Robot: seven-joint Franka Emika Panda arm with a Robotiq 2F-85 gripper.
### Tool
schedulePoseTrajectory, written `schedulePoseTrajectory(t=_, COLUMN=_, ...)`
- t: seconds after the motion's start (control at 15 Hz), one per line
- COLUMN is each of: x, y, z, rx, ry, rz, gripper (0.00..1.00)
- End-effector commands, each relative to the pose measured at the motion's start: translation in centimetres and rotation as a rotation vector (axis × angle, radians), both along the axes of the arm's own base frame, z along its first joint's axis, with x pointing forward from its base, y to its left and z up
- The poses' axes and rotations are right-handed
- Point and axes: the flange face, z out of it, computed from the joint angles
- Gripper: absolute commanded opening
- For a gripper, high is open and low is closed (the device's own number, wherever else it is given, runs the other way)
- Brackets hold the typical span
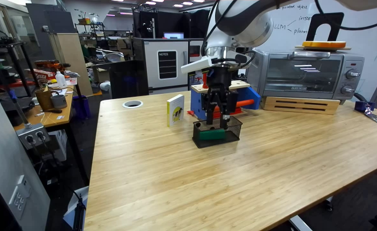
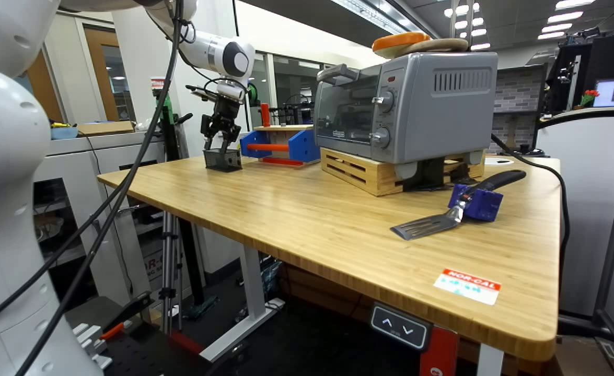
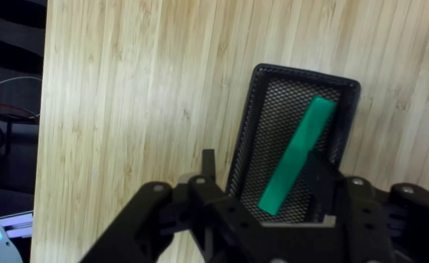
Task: Place the green block in the black box
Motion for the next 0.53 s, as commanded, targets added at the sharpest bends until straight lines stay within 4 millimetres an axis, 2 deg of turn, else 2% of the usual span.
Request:
schedulePoseTrajectory(t=0.0, x=-0.20, y=-0.16, z=0.12, rx=0.023, ry=0.005, rz=-0.023, gripper=0.98)
schedulePoseTrajectory(t=0.47, x=-0.35, y=-0.14, z=0.12, rx=0.028, ry=0.005, rz=-0.004, gripper=1.00)
